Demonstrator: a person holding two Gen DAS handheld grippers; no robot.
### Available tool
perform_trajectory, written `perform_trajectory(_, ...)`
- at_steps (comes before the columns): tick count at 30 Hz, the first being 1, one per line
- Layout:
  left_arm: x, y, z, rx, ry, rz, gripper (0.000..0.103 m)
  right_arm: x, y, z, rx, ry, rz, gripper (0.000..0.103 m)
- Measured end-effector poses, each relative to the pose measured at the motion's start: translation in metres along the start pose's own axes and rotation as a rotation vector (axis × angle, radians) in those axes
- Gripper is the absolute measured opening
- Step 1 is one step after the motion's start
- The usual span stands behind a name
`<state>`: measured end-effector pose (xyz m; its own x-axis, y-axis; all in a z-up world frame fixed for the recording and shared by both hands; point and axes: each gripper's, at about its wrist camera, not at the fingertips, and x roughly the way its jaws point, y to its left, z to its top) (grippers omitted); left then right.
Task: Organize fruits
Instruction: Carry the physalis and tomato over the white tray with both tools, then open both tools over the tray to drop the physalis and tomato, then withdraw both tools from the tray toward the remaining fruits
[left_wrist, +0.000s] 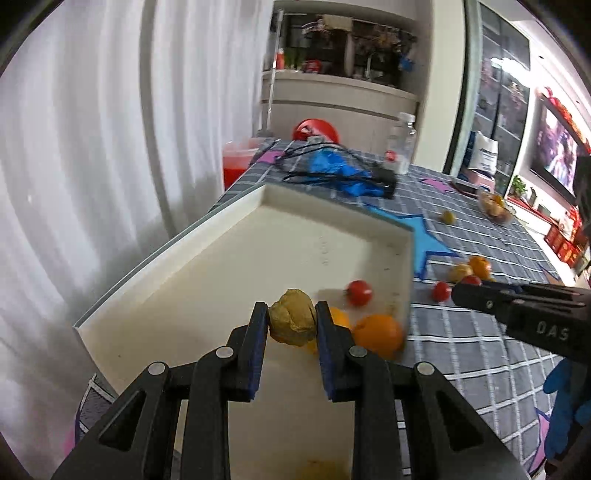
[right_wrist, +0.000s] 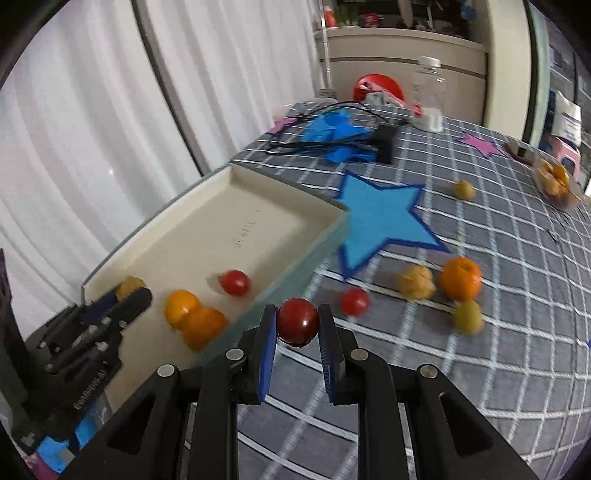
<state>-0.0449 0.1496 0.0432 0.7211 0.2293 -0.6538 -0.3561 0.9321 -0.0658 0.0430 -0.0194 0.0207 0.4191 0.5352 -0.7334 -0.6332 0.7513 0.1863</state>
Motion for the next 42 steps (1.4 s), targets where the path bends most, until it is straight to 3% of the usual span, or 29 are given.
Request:
perform_trajectory(11,0.028,0.016,-0.006,-0.045,0.059,0.0,0.028,0.035,0.041,0.025,-0.062,0.006,0.022,0.023)
perform_trajectory(18,0.031,0.012,-0.007,-0.036,0.058,-0.003,0.028,0.051,0.045,0.03,-0.065,0.036,0.032,0.024)
perform_trajectory(21,0.03,0.012,-0.008,-0.031,0.058,-0.001,0.039,0.054,0.043,0.03,-0.049,0.056,0.044,0.024)
perform_trajectory(23,0.029,0.011,-0.008,-0.029,0.053,0.025,0.052,0.054,0.041,0.031,-0.036,0.062,0.047,0.024)
perform_trajectory(24,0.028,0.01,-0.007,-0.027,0.047,0.041,0.055,0.053,0.04,0.031,-0.03,0.065,0.049,0.026)
perform_trajectory(25,0.027,0.01,-0.007,-0.025,0.041,0.051,0.061,0.051,0.04,0.032,-0.027,0.066,0.05,0.051)
perform_trajectory(26,0.026,0.01,-0.007,-0.023,0.037,0.056,0.07,0.048,0.039,0.032,-0.023,0.059,0.05,0.088)
perform_trajectory(27,0.025,0.009,-0.007,-0.022,0.033,0.05,0.076,0.042,0.038,0.032,-0.02,0.028,0.063,0.1)
perform_trajectory(28,0.022,0.009,-0.006,-0.019,0.03,0.022,0.084,0.034,0.037,0.031,-0.019,0.0,0.064,0.103)
perform_trajectory(34,0.012,0.005,-0.007,-0.011,0.033,0.049,0.084,0.005,0.023,0.026,-0.018,-0.028,0.032,0.103)
perform_trajectory(37,0.001,0.001,-0.005,-0.012,0.02,0.039,0.084,-0.004,-0.005,0.013,0.02,-0.013,0.0,0.103)
perform_trajectory(42,-0.015,-0.027,-0.001,0.057,0.01,0.004,0.085,-0.014,-0.074,-0.018,0.155,0.055,-0.134,0.103)
